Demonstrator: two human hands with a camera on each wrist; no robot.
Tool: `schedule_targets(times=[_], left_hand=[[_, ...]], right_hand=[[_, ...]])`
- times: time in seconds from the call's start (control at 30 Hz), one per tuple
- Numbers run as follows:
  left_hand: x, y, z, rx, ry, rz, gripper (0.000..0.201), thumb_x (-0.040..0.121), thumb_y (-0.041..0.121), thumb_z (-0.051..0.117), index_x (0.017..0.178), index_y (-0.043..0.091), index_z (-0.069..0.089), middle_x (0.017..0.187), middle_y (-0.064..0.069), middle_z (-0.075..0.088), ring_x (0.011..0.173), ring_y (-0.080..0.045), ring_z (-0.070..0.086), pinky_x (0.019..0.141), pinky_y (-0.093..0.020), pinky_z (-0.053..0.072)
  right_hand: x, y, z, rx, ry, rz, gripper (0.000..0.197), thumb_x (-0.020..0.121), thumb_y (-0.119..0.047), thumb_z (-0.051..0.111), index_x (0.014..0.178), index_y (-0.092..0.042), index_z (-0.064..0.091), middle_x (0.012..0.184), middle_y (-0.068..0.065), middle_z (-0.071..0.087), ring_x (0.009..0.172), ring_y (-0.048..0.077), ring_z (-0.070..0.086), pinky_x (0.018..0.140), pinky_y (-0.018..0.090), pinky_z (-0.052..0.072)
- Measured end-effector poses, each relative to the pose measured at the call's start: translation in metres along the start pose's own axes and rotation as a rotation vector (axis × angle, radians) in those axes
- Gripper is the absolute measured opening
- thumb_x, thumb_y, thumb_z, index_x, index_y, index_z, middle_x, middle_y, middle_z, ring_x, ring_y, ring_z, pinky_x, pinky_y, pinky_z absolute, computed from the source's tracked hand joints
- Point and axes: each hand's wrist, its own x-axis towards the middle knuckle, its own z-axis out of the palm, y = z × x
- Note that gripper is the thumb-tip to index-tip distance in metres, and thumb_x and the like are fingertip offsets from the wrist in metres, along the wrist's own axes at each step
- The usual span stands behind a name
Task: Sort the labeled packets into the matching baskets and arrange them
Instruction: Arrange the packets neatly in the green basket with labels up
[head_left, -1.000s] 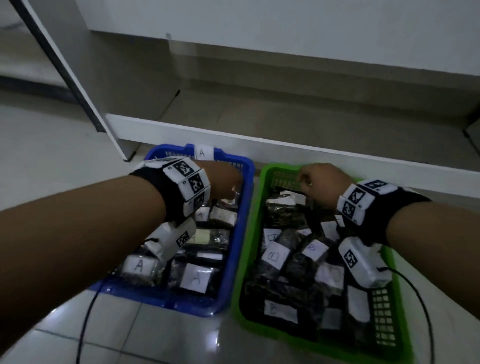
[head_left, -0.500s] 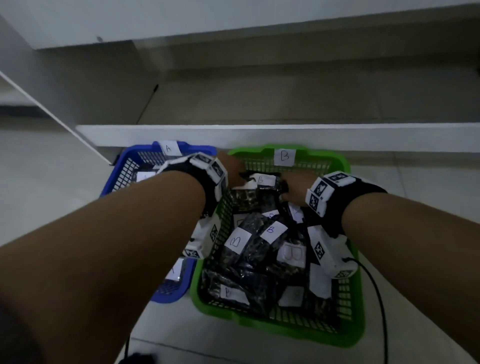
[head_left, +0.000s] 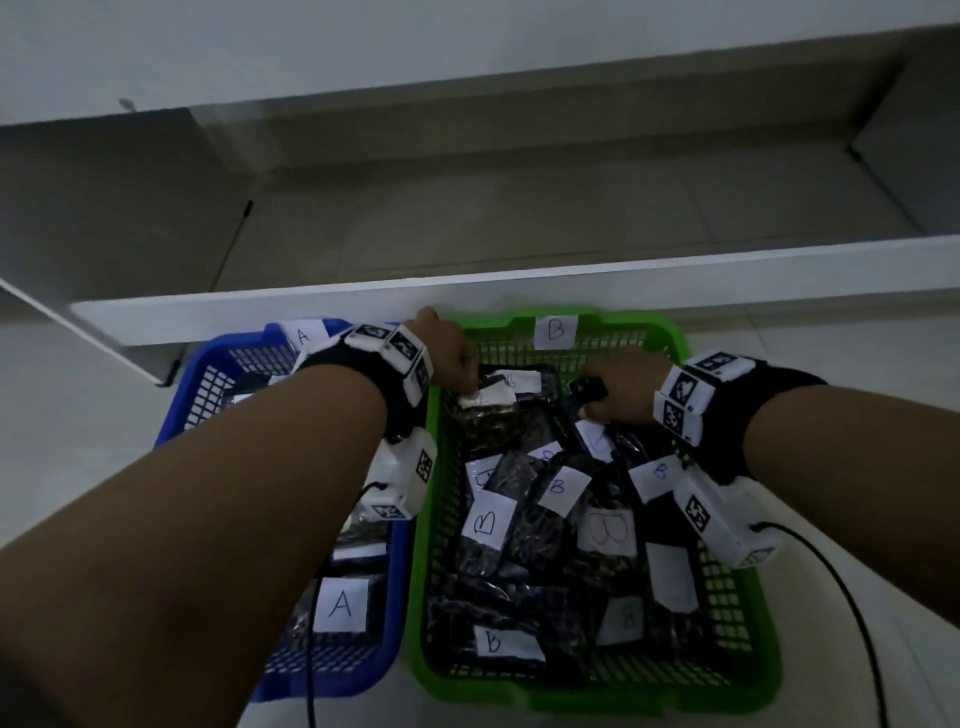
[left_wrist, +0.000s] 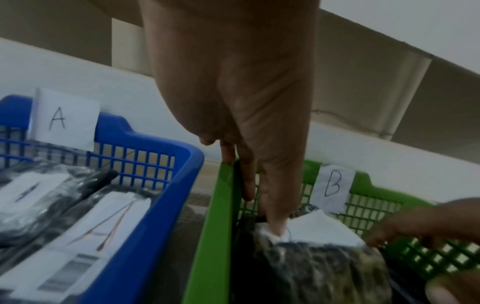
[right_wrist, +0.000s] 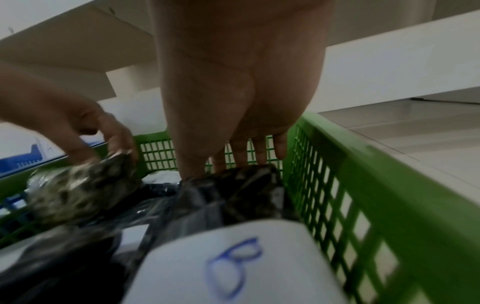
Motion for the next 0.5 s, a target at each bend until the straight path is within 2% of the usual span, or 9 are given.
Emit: schedule_targets(times=[0.07, 0.13, 0.17, 0.23, 0.3, 0.43, 0.5], left_hand=[[0.002, 0.0, -0.006, -0.12, 0.023, 0.055, 0.018, 0.081, 0.032, 0.07, 0.085, 0.015, 0.066, 0.088, 0.0, 0.066, 0.095, -0.021, 0.058, 0.077, -0.026, 0.043], [0.003, -0.001, -0.01, -0.213, 0.076, 0.084, 0.014, 0.081, 0.024, 0.07, 0.079, 0.015, 0.058, 0.074, 0.004, 0.056, 0.08, -0.018, 0.054, 0.061, -0.023, 0.039], [0.003, -0.002, -0.011, -0.237, 0.102, 0.095, 0.014, 0.081, 0.022, 0.069, 0.079, 0.015, 0.057, 0.07, 0.006, 0.053, 0.078, -0.017, 0.052, 0.059, -0.023, 0.037], [0.0, -0.004, -0.011, -0.243, 0.139, 0.119, 0.013, 0.08, 0.021, 0.069, 0.083, 0.013, 0.058, 0.07, 0.007, 0.052, 0.078, -0.015, 0.051, 0.064, -0.023, 0.036], [-0.002, -0.003, -0.011, -0.22, 0.192, 0.145, 0.013, 0.081, 0.02, 0.068, 0.089, 0.012, 0.061, 0.079, 0.002, 0.056, 0.081, -0.016, 0.051, 0.07, -0.022, 0.036], [-0.003, 0.002, -0.009, -0.32, 0.351, 0.157, 0.02, 0.082, 0.019, 0.067, 0.099, 0.009, 0.065, 0.1, -0.005, 0.066, 0.095, -0.02, 0.06, 0.074, -0.022, 0.039], [-0.002, 0.005, -0.007, -0.44, 0.383, 0.146, 0.023, 0.082, 0.02, 0.069, 0.101, 0.009, 0.064, 0.105, -0.006, 0.068, 0.097, -0.02, 0.062, 0.075, -0.021, 0.042]], right_hand=[[-0.002, -0.003, 0.004, -0.072, -0.018, 0.029, 0.056, 0.085, -0.06, 0.049, 0.126, -0.022, 0.052, 0.126, 0.011, 0.052, 0.118, 0.032, 0.048, 0.094, 0.04, 0.042], [-0.003, -0.009, 0.01, -0.062, 0.019, 0.067, 0.058, 0.084, -0.066, 0.045, 0.126, -0.027, 0.053, 0.13, 0.009, 0.049, 0.125, 0.033, 0.042, 0.099, 0.044, 0.036], [-0.003, -0.012, 0.011, 0.046, 0.083, 0.075, 0.055, 0.085, -0.065, 0.044, 0.122, -0.026, 0.056, 0.127, 0.007, 0.052, 0.122, 0.032, 0.045, 0.099, 0.043, 0.037], [-0.003, -0.024, 0.007, 0.419, 0.201, 0.071, 0.045, 0.09, -0.055, 0.045, 0.113, -0.021, 0.062, 0.119, 0.006, 0.06, 0.11, 0.026, 0.055, 0.094, 0.037, 0.044], [-0.002, -0.039, -0.002, 0.7, 0.21, 0.069, 0.041, 0.095, -0.046, 0.042, 0.115, -0.016, 0.062, 0.122, 0.008, 0.06, 0.106, 0.025, 0.056, 0.088, 0.032, 0.043], [0.006, -0.052, -0.01, 0.783, 0.177, 0.104, 0.052, 0.094, -0.05, 0.043, 0.131, -0.013, 0.049, 0.134, 0.009, 0.052, 0.116, 0.027, 0.052, 0.087, 0.031, 0.039], [0.009, -0.051, -0.014, 0.834, 0.216, 0.118, 0.048, 0.093, -0.039, 0.052, 0.128, -0.006, 0.051, 0.13, 0.015, 0.055, 0.112, 0.03, 0.056, 0.089, 0.034, 0.043]])
